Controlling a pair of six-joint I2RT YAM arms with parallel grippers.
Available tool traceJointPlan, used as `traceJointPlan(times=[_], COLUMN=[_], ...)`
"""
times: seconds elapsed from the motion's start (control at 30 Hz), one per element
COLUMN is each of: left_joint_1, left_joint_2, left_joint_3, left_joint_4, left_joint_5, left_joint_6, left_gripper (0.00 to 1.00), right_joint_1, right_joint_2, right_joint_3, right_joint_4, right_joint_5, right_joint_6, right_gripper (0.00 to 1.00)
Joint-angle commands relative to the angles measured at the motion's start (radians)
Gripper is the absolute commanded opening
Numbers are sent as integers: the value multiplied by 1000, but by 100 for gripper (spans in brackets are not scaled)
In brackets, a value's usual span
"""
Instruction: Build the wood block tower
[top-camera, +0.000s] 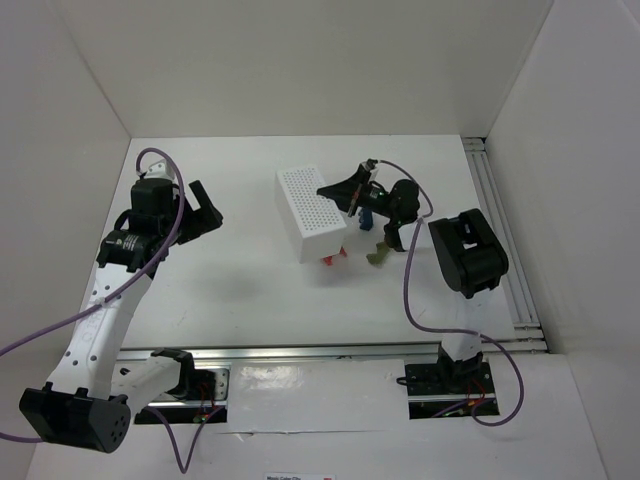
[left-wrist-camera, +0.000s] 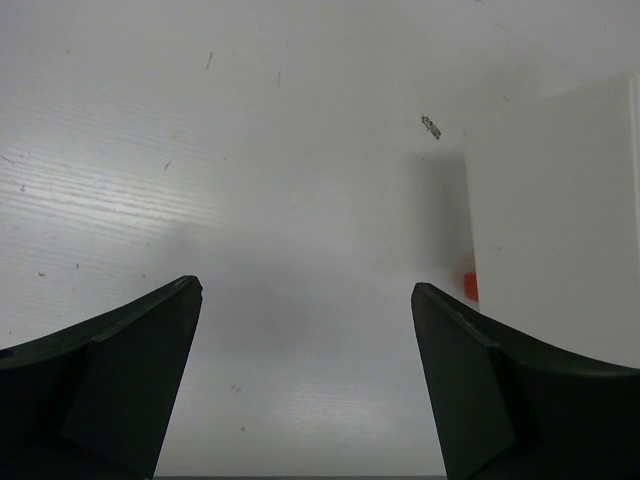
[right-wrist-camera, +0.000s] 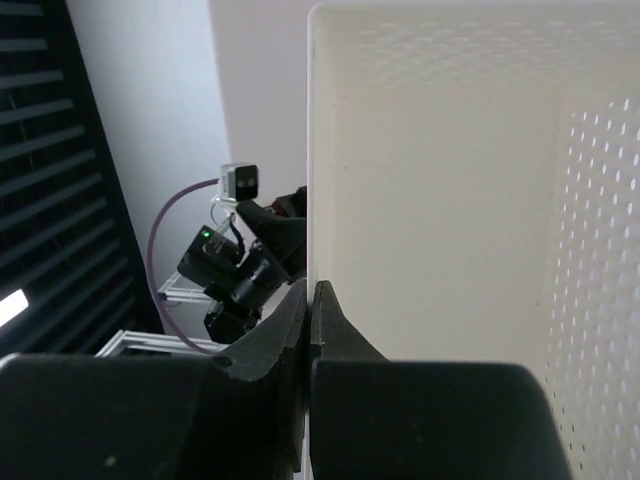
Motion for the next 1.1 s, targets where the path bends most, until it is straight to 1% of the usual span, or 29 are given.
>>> traceJointPlan(times=[0.0,0.2,0.33,0.43,0.47,0.5,0.53,0.57,0.6,0.63,0.67,0.7,0.73,0.87,0.9,1.0,1.03,1.07], left_joint_1=[6,6,6,6,6,6,6,6,6,6,6,6,6,6,6,6,6,6], left_joint_2=[-14,-3,-3,-3,-3,-3,-3,-3,-15,-15,-30,-40,-58,-92,-101,-101,-110,-110], left_joint_3=[2,2,2,2,2,2,2,2,2,2,2,-7,-7,-18,-18,-28,-28,-38], left_joint_4=[30,30,30,30,30,30,30,21,8,-2,-2,-16,-27,-45,-55,-55,-55,-42], left_joint_5=[10,10,10,10,10,10,10,10,10,1,1,-8,-8,-28,-40,-67,-76,-76], left_joint_6=[-21,-21,-21,-21,-21,-12,-12,0,12,12,22,22,22,32,43,29,29,29], left_gripper=[99,99,99,99,99,99,99,99,99,99,99,99,99,99,99,99,99,99], right_joint_1=[18,36,56,90,110,124,141,197,232,265,283,299,308,346,355,345,331,317], right_joint_2=[10,32,32,-20,-75,-107,-137,-155,-155,-137,-99,-83,-60,-40,-19,15,55,79], right_joint_3=[49,87,151,222,242,322,394,485,650,712,755,786,823,843,843,868,890,953], right_joint_4=[608,608,545,200,42,-452,-766,-1040,-1387,-1486,-1545,-1579,-1622,-1642,-1642,-1630,-1639,-1673], right_joint_5=[-20,-49,-117,-169,-178,-163,-110,123,268,399,543,594,716,1005,1129,1262,1318,1334], right_joint_6=[14,14,-26,-259,-370,-707,-920,-1110,-1343,-1397,-1423,-1440,-1463,-1542,-1557,-1609,-1620,-1646], right_gripper=[0,0,0,0,0,0,0,0,0,0,0,0,0,0,0,0,0,0])
